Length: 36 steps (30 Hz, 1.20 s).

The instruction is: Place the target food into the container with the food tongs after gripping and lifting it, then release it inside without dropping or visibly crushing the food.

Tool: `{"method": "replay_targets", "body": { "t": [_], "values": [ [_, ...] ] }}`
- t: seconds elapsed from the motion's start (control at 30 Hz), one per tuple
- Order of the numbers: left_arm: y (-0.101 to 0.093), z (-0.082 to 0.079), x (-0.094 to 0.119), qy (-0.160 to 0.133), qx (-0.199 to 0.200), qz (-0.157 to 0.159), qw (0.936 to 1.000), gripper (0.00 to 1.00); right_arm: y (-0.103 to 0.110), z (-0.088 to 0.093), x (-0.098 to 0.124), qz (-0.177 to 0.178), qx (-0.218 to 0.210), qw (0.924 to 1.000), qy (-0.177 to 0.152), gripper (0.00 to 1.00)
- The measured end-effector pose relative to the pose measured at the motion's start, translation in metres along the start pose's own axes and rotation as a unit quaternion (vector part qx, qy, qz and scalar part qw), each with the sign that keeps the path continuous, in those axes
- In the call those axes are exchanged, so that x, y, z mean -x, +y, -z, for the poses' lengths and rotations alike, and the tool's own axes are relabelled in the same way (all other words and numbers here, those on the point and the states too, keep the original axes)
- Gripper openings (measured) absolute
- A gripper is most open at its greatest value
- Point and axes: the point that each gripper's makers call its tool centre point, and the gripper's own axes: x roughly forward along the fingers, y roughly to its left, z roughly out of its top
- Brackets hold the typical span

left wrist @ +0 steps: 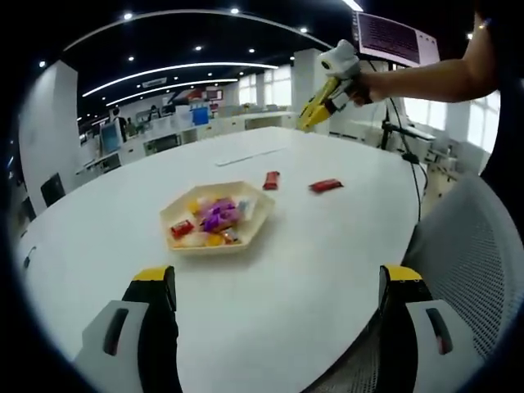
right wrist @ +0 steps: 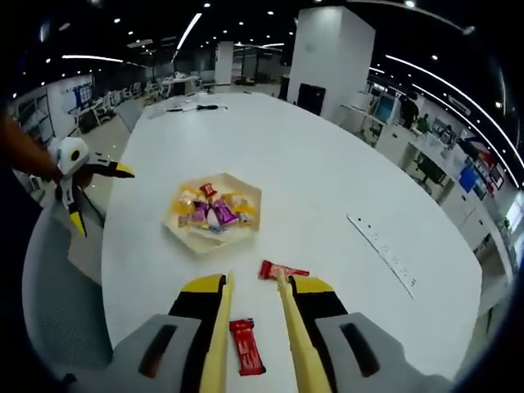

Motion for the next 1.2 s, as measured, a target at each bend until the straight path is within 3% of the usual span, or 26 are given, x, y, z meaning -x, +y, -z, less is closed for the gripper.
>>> {"method": "replay_targets", "body": {
  "t": [0.2, 0.27, 0.57, 0.83, 0.97, 1.2],
  "values": [
    [0.0, -0.001, 0.0, -0.004, -0.001, 0.0, 1.0, 0.99, -0.001, 0.034, 0.019, 0.016, -0.035, 0.9992, -0.008, 0.29],
    [-0.001, -0.001, 0.0, -0.001, -0.001, 0.001, 1.0, 0.99, -0.001, 0.048, 0.024, 0.029, -0.018, 0.9994, 0.003, 0.29],
    [-0.007, 0.004, -0.001, 0.01, -0.009, 0.011, 0.9998, 0.99, 0.009, 0.069, 0.033, 0.03, -0.041, 0.9986, -0.018, 0.3],
    [-0.009, 0.007, -0.003, 0.016, -0.014, 0.016, 0.9996, 0.99, 0.013, 0.087, 0.028, 0.03, -0.056, 0.9979, -0.007, 0.29],
    [-0.01, 0.007, -0.002, 0.018, -0.016, 0.017, 0.9996, 0.99, 0.014, 0.096, 0.02, 0.025, -0.044, 0.9987, -0.001, 0.29],
    [-0.012, 0.01, -0.003, 0.025, -0.019, 0.022, 0.9993, 0.99, 0.015, 0.105, -0.01, 0.004, -0.026, 0.9996, -0.001, 0.29]
  ]
}}
